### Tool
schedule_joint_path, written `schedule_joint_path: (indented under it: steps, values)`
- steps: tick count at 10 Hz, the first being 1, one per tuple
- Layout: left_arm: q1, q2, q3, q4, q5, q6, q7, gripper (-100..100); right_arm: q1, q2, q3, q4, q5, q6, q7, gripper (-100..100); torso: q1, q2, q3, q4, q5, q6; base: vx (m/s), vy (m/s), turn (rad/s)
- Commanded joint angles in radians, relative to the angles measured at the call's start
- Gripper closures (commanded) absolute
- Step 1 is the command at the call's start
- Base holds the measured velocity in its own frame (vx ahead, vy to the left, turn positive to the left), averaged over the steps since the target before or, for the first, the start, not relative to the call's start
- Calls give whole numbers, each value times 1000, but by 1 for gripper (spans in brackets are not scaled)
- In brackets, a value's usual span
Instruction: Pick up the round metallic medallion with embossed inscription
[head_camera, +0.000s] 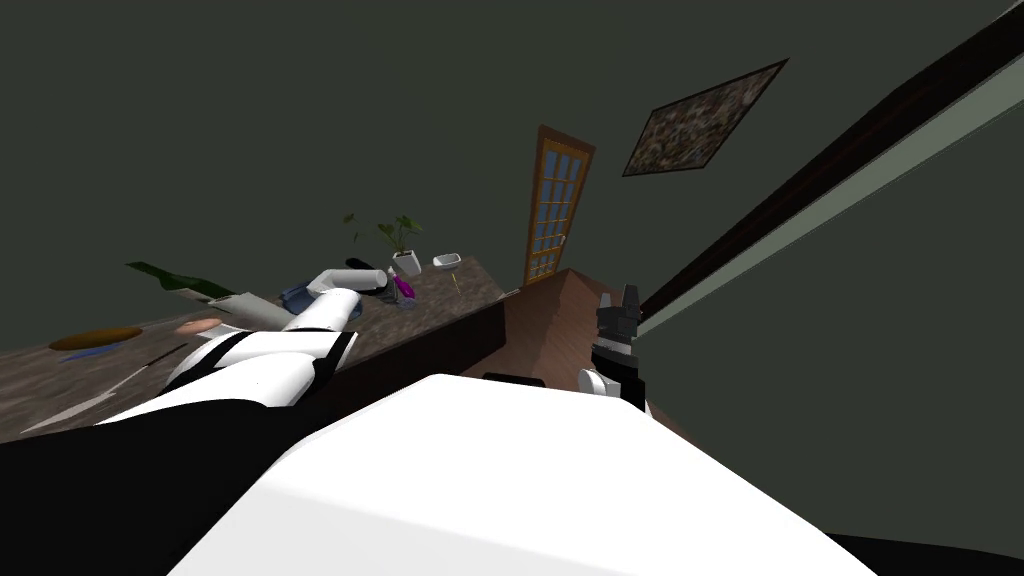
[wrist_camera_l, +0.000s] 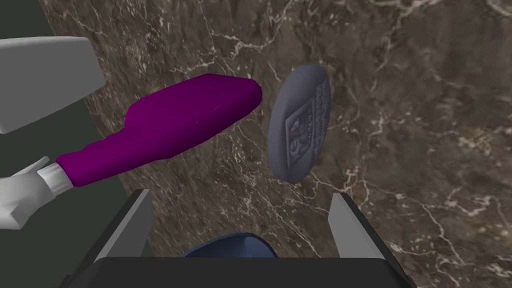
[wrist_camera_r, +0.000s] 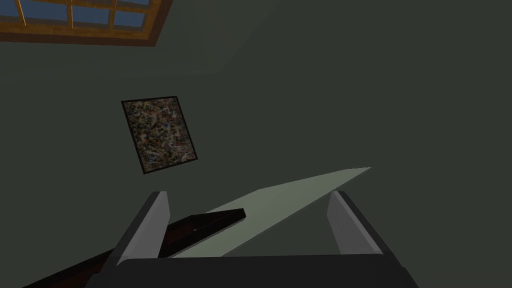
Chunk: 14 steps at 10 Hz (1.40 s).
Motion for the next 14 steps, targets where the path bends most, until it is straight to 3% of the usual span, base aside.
schedule_joint_path:
  steps: [1,2,3,6,7,8,9,12,13,14]
  values:
    - [-16,28,-6,50,28,50,-10,-100,0,0,0,0,0,0,0,0,0,0,0,0,0,0,29,26,-179]
    - [-16,28,-6,76,28,55,-10,-100,0,0,0,0,0,0,0,0,0,0,0,0,0,1,27,34,-128]
    - [-32,52,-16,104,51,99,-16,-100,0,0,0,0,0,0,0,0,1,-1,0,0,0,0,35,38,-200]
    - [-32,52,-16,146,51,109,-16,-100,0,0,0,0,0,0,0,0,0,0,0,0,0,0,16,21,-28]
    - [-46,74,-25,183,72,161,-22,-100,0,0,0,0,0,0,0,0,-1,1,0,0,0,0,22,21,-196]
    - [-46,74,-25,209,72,161,-22,-100,0,0,0,0,0,0,0,0,0,0,0,0,0,1,25,39,-121]
    - [-58,93,-35,232,92,203,-28,-100,0,0,0,0,0,0,0,0,1,0,0,0,0,0,32,40,-188]
    - [-58,93,-35,268,92,209,-28,-100,0,0,0,0,0,0,0,0,0,0,0,0,0,0,15,23,-13]
    - [-69,111,-44,312,111,254,-34,-100,0,0,0,0,0,0,0,0,-1,1,1,0,0,0,14,14,-145]
    - [-69,111,-44,323,111,254,-34,-100,0,0,0,0,0,0,0,0,-1,0,0,0,0,1,21,31,-122]
